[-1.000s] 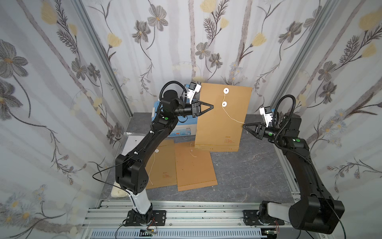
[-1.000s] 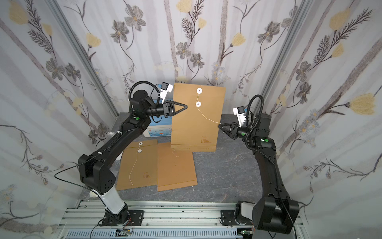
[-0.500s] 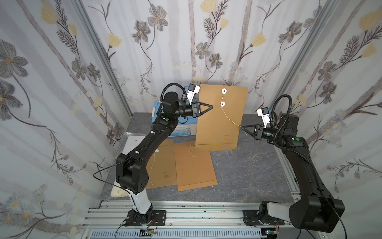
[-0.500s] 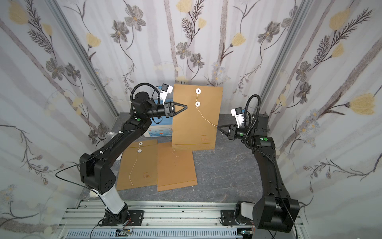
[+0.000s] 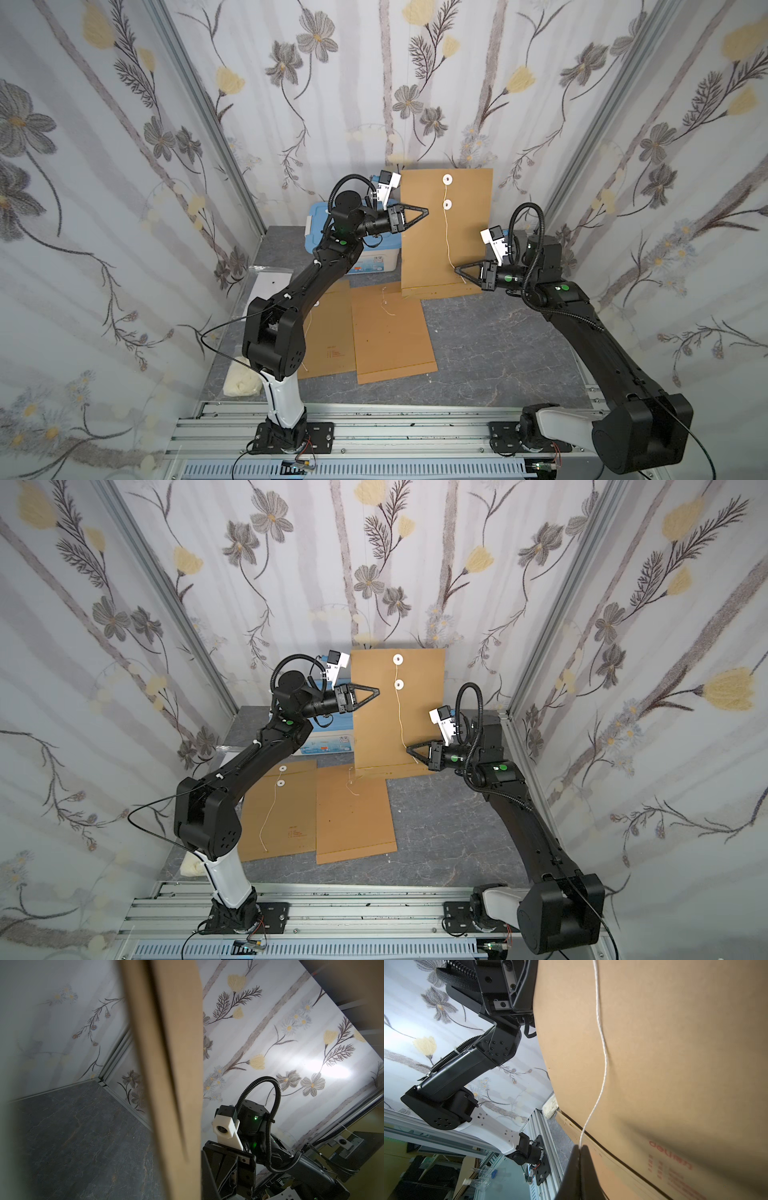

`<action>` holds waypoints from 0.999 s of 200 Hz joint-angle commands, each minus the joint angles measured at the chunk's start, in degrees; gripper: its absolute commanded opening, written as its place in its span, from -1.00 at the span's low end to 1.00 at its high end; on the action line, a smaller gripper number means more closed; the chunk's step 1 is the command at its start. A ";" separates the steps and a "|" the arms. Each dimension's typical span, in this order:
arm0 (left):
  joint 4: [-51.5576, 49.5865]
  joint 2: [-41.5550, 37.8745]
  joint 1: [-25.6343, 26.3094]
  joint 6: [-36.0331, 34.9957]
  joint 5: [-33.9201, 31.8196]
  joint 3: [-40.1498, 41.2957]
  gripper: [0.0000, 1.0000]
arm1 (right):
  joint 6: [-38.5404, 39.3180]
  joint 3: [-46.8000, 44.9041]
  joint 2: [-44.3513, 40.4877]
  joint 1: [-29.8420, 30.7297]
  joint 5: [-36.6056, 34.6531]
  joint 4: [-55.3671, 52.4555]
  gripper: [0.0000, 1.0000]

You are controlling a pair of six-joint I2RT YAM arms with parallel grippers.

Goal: Close the mouth of the file bag
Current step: Close the file bag.

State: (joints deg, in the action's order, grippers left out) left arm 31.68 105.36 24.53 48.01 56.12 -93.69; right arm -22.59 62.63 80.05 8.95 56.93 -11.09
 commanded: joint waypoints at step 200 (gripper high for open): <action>22.42 3.78 -0.42 17.56 -0.47 0.28 -1.00 | -7.50 -1.55 5.25 9.94 -8.92 14.80 -1.00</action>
State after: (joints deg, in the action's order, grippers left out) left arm 46.11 109.78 24.36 60.51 54.13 -92.97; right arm -29.67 62.26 85.52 20.32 49.47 0.64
